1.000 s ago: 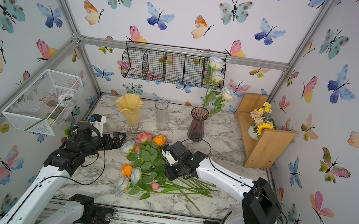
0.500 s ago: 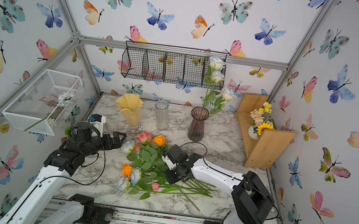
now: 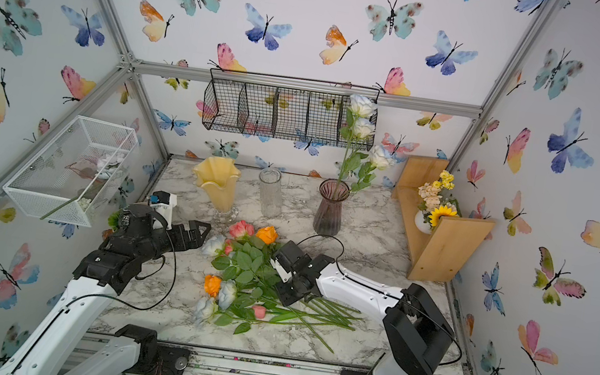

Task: Arrange the flowers in different vases according to their colors
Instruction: Pick up the flower at the center of the board.

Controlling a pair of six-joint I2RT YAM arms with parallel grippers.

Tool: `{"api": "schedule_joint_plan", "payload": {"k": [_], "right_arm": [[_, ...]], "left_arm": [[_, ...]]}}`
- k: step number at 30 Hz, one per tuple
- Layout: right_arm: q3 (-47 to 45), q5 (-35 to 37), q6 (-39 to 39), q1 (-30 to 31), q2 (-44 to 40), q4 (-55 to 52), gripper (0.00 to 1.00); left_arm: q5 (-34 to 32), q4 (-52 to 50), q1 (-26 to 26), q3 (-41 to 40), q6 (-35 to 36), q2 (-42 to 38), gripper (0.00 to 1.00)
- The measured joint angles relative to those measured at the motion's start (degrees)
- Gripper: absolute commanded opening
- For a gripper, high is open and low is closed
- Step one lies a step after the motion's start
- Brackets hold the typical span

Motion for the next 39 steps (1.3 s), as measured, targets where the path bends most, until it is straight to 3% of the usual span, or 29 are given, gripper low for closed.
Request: {"api": "schedule_joint_plan", "payload": {"k": [26, 34, 39], "right_arm": [[2.0, 1.0, -3.8, -1.0, 4.8, -1.7, 0.29], [4.4, -0.7, -4.6, -8.5, -3.3, -2.6, 0.29], [5.1, -1.3, -5.4, -9.5, -2.9, -2.9, 0.29]], "left_arm": [[0.0, 0.0, 0.0, 0.0, 0.0, 0.0, 0.99], [0.0, 0.0, 0.0, 0.0, 0.0, 0.0, 0.99], [0.0, 0.0, 0.0, 0.0, 0.0, 0.0, 0.99]]}}
